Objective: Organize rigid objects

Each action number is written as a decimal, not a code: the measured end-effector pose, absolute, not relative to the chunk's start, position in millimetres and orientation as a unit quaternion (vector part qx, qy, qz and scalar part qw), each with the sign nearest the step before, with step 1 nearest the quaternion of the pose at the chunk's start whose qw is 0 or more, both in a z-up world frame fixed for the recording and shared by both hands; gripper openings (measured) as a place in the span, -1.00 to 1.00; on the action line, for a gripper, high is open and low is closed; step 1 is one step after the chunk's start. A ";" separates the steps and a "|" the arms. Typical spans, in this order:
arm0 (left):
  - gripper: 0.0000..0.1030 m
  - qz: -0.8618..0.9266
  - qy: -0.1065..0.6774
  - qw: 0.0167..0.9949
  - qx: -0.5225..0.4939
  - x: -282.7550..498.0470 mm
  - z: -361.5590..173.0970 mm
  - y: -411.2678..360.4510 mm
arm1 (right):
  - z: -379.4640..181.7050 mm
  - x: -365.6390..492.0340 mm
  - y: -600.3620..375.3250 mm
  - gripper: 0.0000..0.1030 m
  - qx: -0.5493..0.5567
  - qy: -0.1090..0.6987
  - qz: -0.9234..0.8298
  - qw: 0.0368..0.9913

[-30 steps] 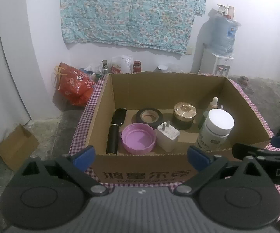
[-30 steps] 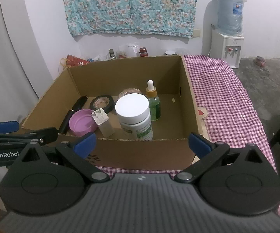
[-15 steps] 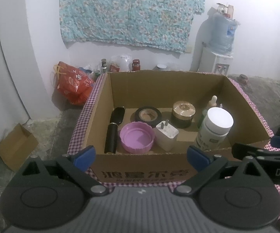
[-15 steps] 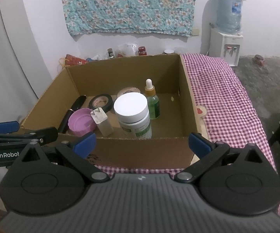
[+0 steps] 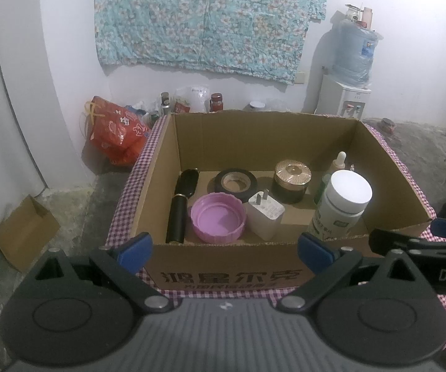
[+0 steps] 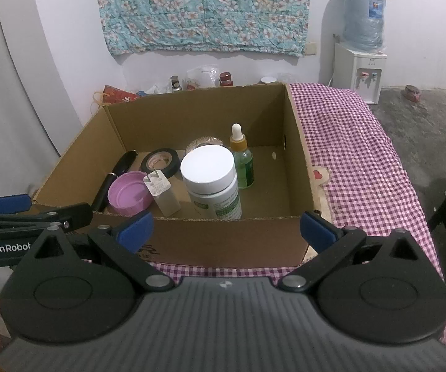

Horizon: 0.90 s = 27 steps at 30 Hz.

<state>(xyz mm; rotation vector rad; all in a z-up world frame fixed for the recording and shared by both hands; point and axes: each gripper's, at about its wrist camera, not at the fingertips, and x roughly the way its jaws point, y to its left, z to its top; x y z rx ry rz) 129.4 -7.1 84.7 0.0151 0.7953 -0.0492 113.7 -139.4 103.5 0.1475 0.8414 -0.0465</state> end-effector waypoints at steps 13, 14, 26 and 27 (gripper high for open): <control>0.95 -0.026 0.391 0.920 0.003 129.1 82.4 -5.9 | 100.8 113.3 -139.4 0.97 0.075 0.410 -0.023 0.909; 0.95 -0.027 0.391 0.920 0.003 129.0 82.6 -5.8 | 100.8 113.1 -139.5 0.97 0.075 0.410 -0.023 0.909; 0.95 -0.028 0.392 0.920 0.004 129.1 82.7 -5.7 | 101.7 113.7 -139.1 0.97 0.076 0.411 -0.022 0.908; 0.95 -0.028 0.392 0.920 0.003 129.1 82.7 -5.7 | 101.6 114.2 -139.4 0.97 0.076 0.411 -0.022 0.908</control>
